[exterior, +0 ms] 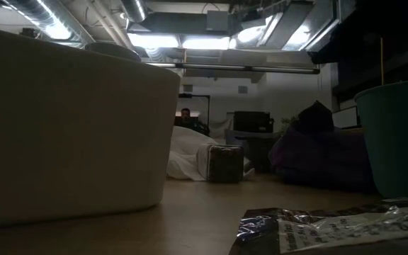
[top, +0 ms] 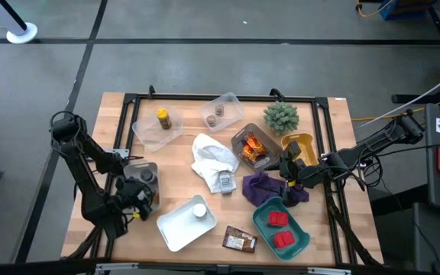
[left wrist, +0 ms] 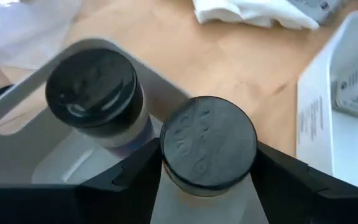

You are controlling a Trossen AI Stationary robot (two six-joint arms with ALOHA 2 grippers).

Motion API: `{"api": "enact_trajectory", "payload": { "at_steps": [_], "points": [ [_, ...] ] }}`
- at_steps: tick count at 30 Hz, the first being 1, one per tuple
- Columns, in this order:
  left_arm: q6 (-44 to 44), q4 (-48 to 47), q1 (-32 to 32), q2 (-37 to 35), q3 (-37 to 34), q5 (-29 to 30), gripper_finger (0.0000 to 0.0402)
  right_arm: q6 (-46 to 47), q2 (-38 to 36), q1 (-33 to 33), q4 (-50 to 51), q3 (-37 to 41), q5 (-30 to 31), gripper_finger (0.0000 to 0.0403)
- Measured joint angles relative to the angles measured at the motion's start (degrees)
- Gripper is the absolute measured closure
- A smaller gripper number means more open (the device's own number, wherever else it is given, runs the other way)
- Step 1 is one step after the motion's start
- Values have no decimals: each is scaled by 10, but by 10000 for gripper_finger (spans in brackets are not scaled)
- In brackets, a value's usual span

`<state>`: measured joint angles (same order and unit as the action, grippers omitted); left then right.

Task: Sort spices by type
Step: Put the orange spice bottle into the gray bin

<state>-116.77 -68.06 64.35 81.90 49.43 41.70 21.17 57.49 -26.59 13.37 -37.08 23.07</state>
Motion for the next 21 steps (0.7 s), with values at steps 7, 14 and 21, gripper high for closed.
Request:
{"api": "enact_trajectory", "payload": {
  "at_steps": [7,14,21],
  "points": [
    [17,14,-4,1,-1,-15,152,0,0,0,0,0,0,72],
    [16,13,-3,-24,-1,-20,144,0,0,0,0,0,0,72],
    [17,12,-2,-76,0,-20,144,0,0,0,0,0,0,72]
  ]
}}
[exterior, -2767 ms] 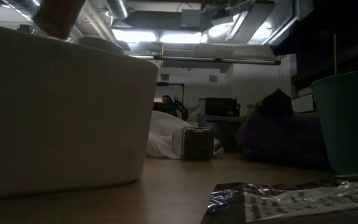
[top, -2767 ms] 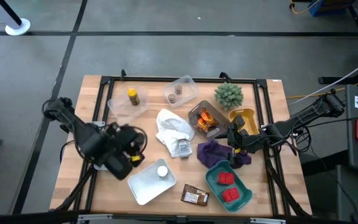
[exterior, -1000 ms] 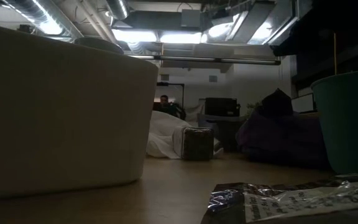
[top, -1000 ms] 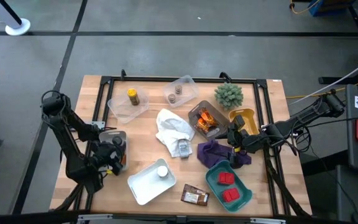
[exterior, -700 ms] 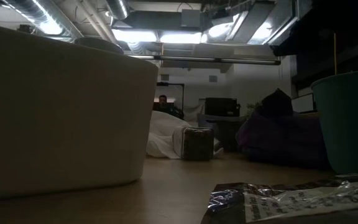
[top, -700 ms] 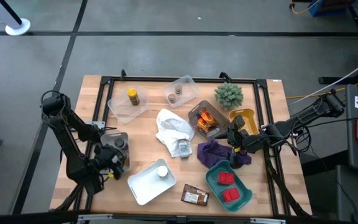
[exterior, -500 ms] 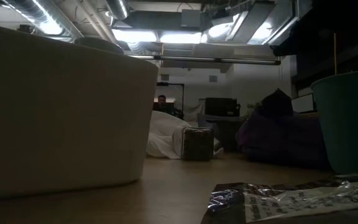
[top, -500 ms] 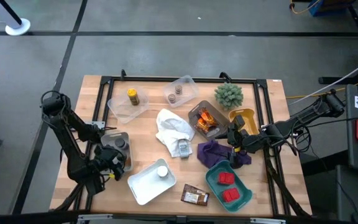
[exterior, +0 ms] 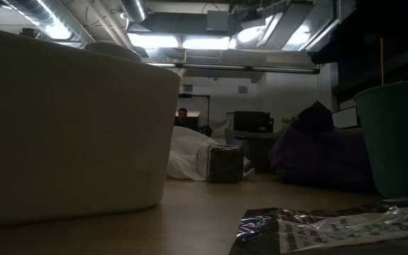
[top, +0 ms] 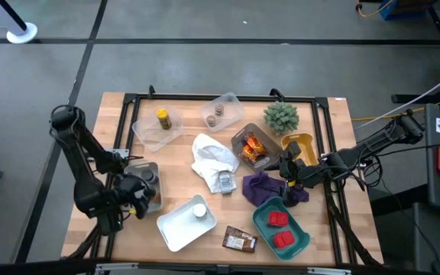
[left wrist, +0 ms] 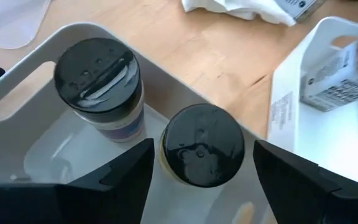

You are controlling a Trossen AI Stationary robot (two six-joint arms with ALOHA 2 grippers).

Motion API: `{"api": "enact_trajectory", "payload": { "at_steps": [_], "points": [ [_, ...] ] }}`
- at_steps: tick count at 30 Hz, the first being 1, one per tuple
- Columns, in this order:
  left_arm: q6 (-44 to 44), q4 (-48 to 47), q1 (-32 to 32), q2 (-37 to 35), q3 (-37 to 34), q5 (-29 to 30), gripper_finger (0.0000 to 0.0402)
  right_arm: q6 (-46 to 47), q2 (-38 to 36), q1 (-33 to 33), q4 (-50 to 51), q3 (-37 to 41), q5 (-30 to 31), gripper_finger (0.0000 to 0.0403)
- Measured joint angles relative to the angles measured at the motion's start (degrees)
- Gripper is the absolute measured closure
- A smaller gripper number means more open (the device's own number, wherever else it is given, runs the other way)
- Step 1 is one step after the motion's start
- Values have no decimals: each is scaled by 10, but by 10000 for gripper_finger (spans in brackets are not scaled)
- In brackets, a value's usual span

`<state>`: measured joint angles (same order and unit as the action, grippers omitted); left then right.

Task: Sort spices by type
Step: Put the orange spice bottle into the gray bin, then put the white spice bottle into the white bin

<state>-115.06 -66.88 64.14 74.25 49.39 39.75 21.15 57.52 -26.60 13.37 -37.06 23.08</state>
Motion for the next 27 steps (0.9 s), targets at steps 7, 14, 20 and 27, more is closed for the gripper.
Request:
{"api": "enact_trajectory", "payload": {
  "at_steps": [7,14,20,27],
  "points": [
    [0,0,0,-68,0,2,144,0,0,0,0,0,0,72],
    [5,1,0,-127,0,33,144,0,0,0,0,0,-1,72],
    [38,4,0,-159,1,90,144,0,0,0,-3,0,-2,72],
    [73,4,0,-174,1,144,144,0,0,0,-90,0,-1,72]
  ]
}}
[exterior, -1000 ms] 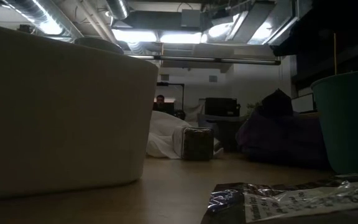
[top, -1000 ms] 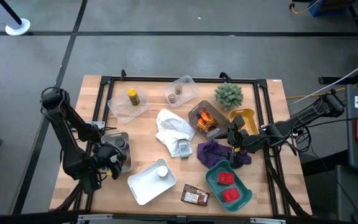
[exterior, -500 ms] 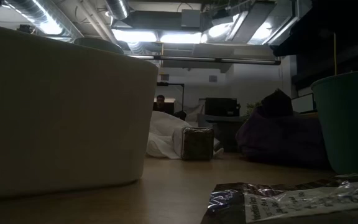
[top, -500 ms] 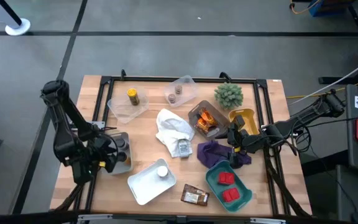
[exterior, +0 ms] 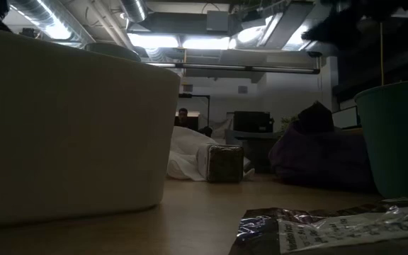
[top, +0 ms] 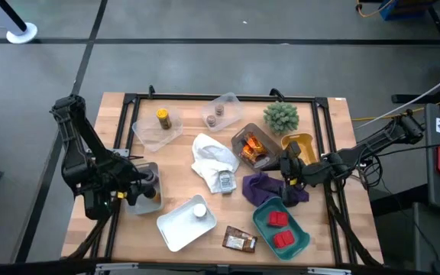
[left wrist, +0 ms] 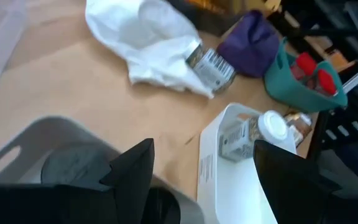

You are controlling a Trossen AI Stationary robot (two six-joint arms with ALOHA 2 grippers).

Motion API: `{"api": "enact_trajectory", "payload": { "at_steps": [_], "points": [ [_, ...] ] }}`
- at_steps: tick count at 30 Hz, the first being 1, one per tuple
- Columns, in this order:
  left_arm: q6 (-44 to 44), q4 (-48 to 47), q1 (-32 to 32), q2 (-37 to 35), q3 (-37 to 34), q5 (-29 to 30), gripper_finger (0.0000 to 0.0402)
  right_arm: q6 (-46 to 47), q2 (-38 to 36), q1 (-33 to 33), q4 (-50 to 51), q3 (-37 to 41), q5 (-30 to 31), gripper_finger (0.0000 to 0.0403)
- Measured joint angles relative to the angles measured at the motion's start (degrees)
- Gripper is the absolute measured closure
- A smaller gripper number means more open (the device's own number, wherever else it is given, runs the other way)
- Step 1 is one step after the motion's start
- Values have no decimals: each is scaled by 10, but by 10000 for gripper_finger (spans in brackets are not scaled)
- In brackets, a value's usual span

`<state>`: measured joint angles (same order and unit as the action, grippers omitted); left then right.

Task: Sort spices by type
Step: Put the white spice bottle into the white bin

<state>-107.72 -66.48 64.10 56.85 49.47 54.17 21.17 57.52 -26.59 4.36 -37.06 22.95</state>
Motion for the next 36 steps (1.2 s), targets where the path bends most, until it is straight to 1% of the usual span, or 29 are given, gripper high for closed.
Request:
{"api": "enact_trajectory", "payload": {
  "at_steps": [2,4,7,9,13,15,19,22,25,28,30,34,36],
  "points": [
    [6,0,0,0,0,21,144,3,0,0,-37,0,5,72],
    [16,0,0,0,0,45,144,26,7,0,-77,0,18,72],
    [23,-1,0,0,0,86,144,60,26,0,-117,0,47,72],
    [35,-1,0,0,0,118,144,81,41,0,-125,-2,66,72],
    [47,-1,0,0,0,186,144,140,86,0,-103,-34,78,72],
    [47,-1,0,-1,0,209,144,164,116,0,-88,-60,80,72],
    [47,-1,-2,0,0,229,144,206,187,0,-16,-134,119,72],
    [47,-1,-9,0,0,229,144,264,246,13,80,-206,132,72],
    [50,-1,-17,0,0,229,144,331,306,38,179,-280,105,72],
    [79,-2,-24,0,0,229,144,373,365,68,249,-338,59,72],
    [97,-1,-28,0,0,229,144,380,401,87,266,-363,24,72],
    [120,-2,-33,0,0,229,144,386,454,117,266,-387,-50,72],
    [124,-1,-33,0,0,229,144,389,472,128,268,-392,-70,72]
  ]
}}
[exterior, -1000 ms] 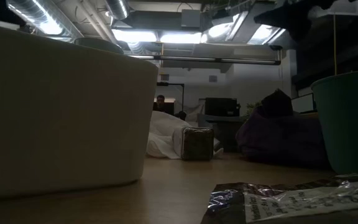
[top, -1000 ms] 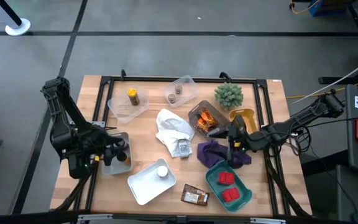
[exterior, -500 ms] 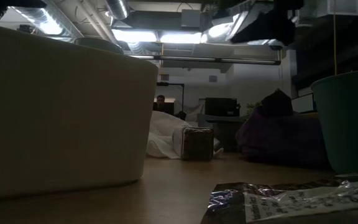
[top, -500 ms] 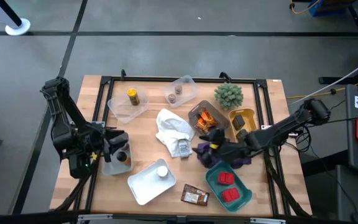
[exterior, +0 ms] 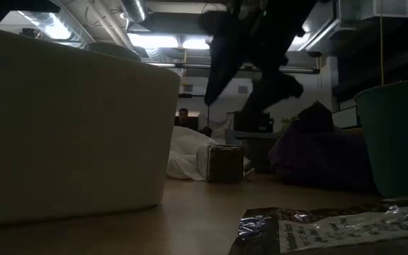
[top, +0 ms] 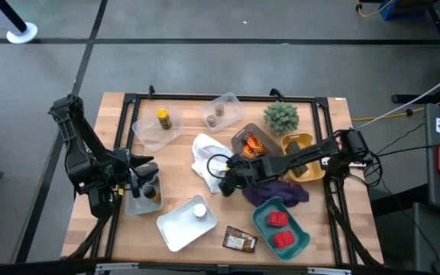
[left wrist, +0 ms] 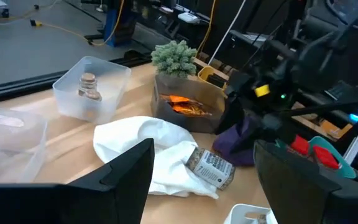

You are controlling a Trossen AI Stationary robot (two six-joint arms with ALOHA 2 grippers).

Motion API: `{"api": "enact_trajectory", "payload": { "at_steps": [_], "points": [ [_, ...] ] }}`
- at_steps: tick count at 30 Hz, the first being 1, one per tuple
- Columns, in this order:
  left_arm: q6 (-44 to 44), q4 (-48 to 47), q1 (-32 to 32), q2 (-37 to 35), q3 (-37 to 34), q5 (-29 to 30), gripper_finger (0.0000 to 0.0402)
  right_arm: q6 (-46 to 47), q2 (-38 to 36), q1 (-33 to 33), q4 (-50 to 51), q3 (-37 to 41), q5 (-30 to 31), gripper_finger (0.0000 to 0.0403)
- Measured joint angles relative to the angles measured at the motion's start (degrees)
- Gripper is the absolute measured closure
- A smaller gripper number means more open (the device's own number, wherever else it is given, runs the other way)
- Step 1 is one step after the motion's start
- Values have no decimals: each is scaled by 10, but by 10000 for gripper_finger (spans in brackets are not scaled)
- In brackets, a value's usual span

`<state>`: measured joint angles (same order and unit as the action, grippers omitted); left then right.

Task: Sort spices by type
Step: Put the white spice bottle into the white bin

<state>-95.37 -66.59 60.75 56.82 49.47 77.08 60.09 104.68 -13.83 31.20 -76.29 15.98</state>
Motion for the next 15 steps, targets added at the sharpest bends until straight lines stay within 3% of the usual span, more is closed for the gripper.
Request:
{"api": "enact_trajectory", "payload": {
  "at_steps": [15],
  "points": [
    [25,0,0,0,0,-2,144,44,64,8,-25,-1,4,72]
  ]
}}
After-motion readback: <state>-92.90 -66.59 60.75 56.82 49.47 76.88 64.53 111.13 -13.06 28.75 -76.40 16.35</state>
